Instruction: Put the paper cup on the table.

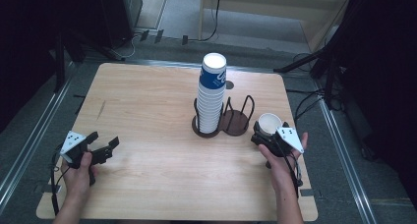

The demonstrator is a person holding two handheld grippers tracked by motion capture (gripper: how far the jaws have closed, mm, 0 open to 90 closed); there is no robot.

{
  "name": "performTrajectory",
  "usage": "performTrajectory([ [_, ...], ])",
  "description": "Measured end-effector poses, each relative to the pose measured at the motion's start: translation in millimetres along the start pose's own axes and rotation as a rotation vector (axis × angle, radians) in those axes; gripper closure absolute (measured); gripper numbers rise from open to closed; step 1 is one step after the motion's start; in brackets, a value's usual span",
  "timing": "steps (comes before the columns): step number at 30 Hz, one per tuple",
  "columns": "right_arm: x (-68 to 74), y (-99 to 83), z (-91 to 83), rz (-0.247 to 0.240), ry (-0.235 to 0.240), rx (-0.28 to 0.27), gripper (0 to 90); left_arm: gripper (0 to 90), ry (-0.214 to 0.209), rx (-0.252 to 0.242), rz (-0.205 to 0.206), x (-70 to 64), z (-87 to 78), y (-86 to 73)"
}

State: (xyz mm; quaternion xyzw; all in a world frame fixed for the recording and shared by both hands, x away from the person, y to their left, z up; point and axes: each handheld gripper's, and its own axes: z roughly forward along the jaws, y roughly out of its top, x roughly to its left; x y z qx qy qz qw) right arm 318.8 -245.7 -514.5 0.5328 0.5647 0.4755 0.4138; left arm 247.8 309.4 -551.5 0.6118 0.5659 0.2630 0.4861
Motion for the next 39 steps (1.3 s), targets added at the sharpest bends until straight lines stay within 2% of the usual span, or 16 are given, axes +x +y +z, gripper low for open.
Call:
performTrajectory([
  [12,1.7,10.0,-27.0,0.010,0.043,-0.042,0.0,13.6,-0.006,0.003,0.002,-0.6,-0.3,-0.3],
  [15,1.1,9.3,-34.6,-0.004,0.052,-0.045,0.0,13.6,-0.006,0.004,0.003,-0.6,-0.4,-0.2],
  [27,-12.7,-7.9,-59.6,-0.005,0.028,-0.030,0.0,13.6,-0.006,0.005,0.002,-1.0,-0.5,-0.3],
  [30,-17.6,-12.8,-65.0,0.024,0.028,-0.017,0.0,13.6,-0.003,0.006,0.003,-1.3,-0.2,-0.3],
  [35,-24.8,-19.7,-73.9,0.028,0.015,0.002,0.0,13.6,-0.003,0.006,0.003,-1.4,-0.3,-0.3],
  [39,-29.9,-24.1,-82.3,0.058,0.022,0.013,0.0,13.6,-0.005,0.005,0.006,-1.5,-0.2,-0.4],
])
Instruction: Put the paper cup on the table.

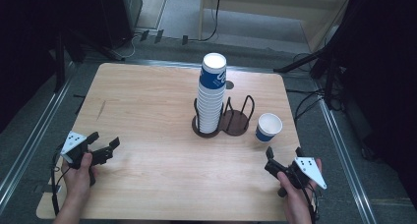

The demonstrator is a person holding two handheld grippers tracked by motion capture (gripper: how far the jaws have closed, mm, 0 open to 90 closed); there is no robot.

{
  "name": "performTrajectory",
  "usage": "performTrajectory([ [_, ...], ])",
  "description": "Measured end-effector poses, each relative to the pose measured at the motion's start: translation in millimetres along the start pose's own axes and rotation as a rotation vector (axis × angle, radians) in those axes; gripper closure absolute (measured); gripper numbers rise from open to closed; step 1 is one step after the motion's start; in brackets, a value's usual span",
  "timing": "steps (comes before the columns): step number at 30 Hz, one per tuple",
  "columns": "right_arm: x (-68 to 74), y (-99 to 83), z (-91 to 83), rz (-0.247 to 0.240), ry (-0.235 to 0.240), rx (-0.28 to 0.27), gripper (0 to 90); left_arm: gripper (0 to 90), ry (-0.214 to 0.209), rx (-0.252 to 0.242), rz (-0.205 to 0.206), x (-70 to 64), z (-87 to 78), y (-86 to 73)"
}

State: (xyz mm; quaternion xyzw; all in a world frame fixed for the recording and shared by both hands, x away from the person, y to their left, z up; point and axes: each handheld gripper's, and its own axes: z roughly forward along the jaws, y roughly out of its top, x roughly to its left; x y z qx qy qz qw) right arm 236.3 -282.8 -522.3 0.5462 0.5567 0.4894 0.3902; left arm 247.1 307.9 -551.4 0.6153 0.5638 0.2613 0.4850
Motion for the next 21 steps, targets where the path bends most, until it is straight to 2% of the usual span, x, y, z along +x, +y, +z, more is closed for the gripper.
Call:
performTrajectory([
  [12,-14.6,-10.9,-19.2,-0.008,-0.033,0.027,0.0,13.6,0.001,-0.002,-0.001,-0.1,0.0,-0.1],
  [15,-15.9,-13.4,-25.0,-0.032,-0.041,0.032,0.0,13.6,0.003,0.000,-0.001,-0.2,0.1,0.0],
  [21,-22.8,-21.4,-37.7,-0.037,-0.054,0.051,0.0,13.6,0.002,0.001,0.001,-0.3,0.1,0.0],
])
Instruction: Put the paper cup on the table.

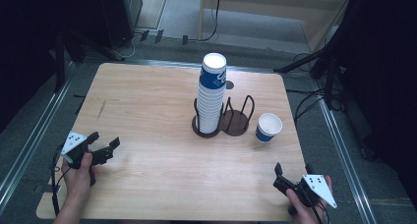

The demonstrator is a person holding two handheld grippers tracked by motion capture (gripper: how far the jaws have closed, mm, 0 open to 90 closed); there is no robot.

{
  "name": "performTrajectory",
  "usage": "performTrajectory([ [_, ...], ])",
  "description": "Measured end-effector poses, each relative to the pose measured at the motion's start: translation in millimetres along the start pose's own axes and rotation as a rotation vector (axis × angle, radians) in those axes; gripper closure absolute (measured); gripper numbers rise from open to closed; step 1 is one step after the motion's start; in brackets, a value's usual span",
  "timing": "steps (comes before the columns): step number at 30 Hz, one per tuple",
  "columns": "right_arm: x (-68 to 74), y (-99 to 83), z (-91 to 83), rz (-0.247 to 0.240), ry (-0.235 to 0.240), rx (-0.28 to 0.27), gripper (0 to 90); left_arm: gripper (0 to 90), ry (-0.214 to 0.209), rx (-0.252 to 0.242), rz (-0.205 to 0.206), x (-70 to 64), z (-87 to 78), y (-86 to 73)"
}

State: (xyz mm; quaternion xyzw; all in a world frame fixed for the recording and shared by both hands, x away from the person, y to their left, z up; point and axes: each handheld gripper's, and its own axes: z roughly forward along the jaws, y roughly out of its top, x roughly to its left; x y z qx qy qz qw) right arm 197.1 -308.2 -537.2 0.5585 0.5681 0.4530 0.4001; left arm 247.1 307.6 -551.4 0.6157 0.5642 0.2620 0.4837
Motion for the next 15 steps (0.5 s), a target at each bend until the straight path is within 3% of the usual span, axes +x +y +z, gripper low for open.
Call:
performTrajectory([
  [7,-8.7,-3.9,-9.7,0.041,-0.007,0.000,0.0,13.6,0.002,-0.015,-0.008,0.0,-2.0,-1.0],
  [15,-4.8,-1.4,-9.2,0.084,0.010,0.002,0.0,13.5,0.003,-0.012,-0.011,0.1,-1.5,-0.9],
])
